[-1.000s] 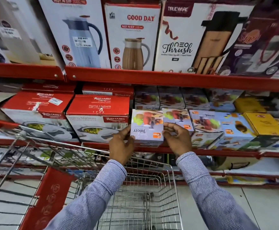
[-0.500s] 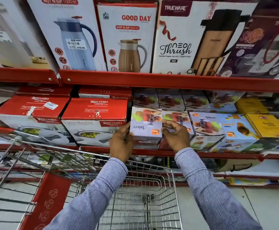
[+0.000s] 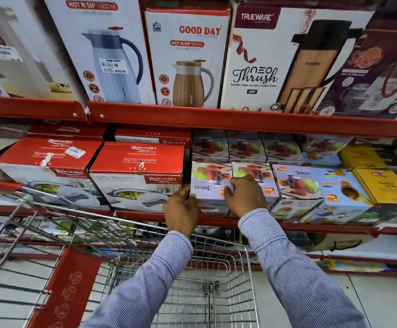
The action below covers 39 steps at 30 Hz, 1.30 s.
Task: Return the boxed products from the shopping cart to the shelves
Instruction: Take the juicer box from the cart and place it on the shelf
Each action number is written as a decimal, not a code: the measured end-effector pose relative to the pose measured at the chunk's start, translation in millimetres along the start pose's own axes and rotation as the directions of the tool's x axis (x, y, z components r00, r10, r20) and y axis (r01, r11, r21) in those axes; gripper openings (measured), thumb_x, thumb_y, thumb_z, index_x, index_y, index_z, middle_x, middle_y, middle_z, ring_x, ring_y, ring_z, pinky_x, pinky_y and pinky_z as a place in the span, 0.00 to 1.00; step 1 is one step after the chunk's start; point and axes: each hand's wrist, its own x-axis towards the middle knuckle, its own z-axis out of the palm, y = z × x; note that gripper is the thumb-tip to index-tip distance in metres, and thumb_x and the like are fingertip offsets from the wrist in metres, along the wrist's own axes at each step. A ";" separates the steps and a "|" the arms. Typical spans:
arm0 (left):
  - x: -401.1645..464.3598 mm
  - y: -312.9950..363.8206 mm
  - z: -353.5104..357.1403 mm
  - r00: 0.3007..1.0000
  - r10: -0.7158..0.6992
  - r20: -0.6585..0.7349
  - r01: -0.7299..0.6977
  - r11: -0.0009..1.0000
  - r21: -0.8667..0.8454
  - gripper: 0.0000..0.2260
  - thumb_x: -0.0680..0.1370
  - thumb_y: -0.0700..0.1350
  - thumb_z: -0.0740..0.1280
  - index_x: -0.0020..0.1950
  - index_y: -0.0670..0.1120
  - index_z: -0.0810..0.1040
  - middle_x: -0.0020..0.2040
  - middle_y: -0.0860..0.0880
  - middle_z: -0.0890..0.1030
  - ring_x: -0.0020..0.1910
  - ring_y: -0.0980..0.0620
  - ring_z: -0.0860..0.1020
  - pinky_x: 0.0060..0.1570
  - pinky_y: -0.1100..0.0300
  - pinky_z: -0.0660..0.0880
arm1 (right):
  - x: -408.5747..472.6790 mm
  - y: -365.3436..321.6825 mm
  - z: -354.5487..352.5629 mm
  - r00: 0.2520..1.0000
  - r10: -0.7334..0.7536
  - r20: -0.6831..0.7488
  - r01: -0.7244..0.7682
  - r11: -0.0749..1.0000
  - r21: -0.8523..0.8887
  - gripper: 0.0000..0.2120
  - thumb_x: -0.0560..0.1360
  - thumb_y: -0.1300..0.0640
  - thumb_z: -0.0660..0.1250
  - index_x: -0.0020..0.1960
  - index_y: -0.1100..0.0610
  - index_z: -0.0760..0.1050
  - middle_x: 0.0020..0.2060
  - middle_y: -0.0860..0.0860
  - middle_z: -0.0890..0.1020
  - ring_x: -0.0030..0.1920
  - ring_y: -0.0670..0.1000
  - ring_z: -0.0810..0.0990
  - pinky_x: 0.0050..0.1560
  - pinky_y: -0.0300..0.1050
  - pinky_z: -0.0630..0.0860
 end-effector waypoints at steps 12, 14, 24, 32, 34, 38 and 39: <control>4.7 -0.7 10.4 0.990 -0.079 -0.115 0.070 0.994 -0.079 0.12 0.76 0.46 0.69 0.56 0.42 0.84 0.46 0.45 0.87 0.31 0.75 0.71 0.37 0.78 0.73 | 42.3 11.0 -17.1 0.970 -0.221 0.097 0.241 0.920 -0.308 0.33 0.70 0.33 0.62 0.63 0.58 0.74 0.62 0.58 0.73 0.62 0.61 0.72 0.57 0.55 0.76; 4.4 -2.2 10.1 0.987 -0.103 -0.126 0.095 0.993 -0.069 0.13 0.76 0.49 0.69 0.55 0.42 0.84 0.46 0.45 0.87 0.31 0.74 0.72 0.38 0.77 0.70 | 54.5 11.2 -22.0 0.943 -0.280 0.182 0.327 0.887 -0.326 0.45 0.65 0.27 0.63 0.71 0.55 0.65 0.68 0.56 0.70 0.67 0.60 0.67 0.64 0.57 0.70; 7.4 -11.4 8.1 0.993 -0.101 -0.058 0.095 0.991 -0.094 0.20 0.74 0.58 0.69 0.58 0.46 0.83 0.48 0.46 0.87 0.45 0.54 0.84 0.54 0.58 0.78 | 79.4 14.6 -21.1 0.888 -0.353 0.294 0.450 0.796 -0.405 0.60 0.50 0.20 0.63 0.73 0.53 0.62 0.70 0.53 0.69 0.68 0.57 0.65 0.66 0.60 0.67; 5.7 -11.5 5.8 0.991 -0.119 -0.060 0.109 0.984 -0.137 0.19 0.73 0.58 0.70 0.55 0.46 0.84 0.50 0.46 0.87 0.50 0.50 0.84 0.56 0.52 0.80 | 80.6 12.3 -18.7 0.885 -0.364 0.291 0.459 0.788 -0.411 0.61 0.48 0.19 0.62 0.72 0.54 0.64 0.69 0.54 0.70 0.67 0.58 0.65 0.67 0.62 0.65; 4.9 -9.8 4.7 0.991 -0.118 -0.057 0.109 0.983 -0.146 0.18 0.73 0.58 0.70 0.54 0.46 0.85 0.49 0.46 0.87 0.49 0.51 0.84 0.55 0.52 0.80 | 80.3 12.4 -18.6 0.886 -0.360 0.293 0.457 0.792 -0.406 0.62 0.47 0.18 0.62 0.72 0.53 0.63 0.69 0.54 0.70 0.68 0.58 0.64 0.67 0.62 0.66; 3.5 -5.4 0.9 0.993 -0.116 -0.028 0.110 0.982 -0.151 0.16 0.74 0.56 0.71 0.54 0.46 0.84 0.48 0.47 0.87 0.45 0.56 0.82 0.55 0.56 0.80 | 76.9 13.1 -17.3 0.892 -0.344 0.293 0.440 0.810 -0.387 0.61 0.48 0.19 0.62 0.73 0.52 0.61 0.72 0.54 0.67 0.71 0.59 0.61 0.69 0.65 0.61; 2.8 -4.5 -1.6 0.994 -0.111 -0.012 0.108 0.983 -0.146 0.15 0.74 0.55 0.71 0.54 0.46 0.84 0.49 0.47 0.87 0.44 0.58 0.82 0.55 0.57 0.80 | 75.5 13.3 -16.9 0.895 -0.339 0.289 0.434 0.813 -0.388 0.60 0.49 0.20 0.63 0.74 0.52 0.60 0.73 0.54 0.66 0.72 0.59 0.61 0.69 0.65 0.60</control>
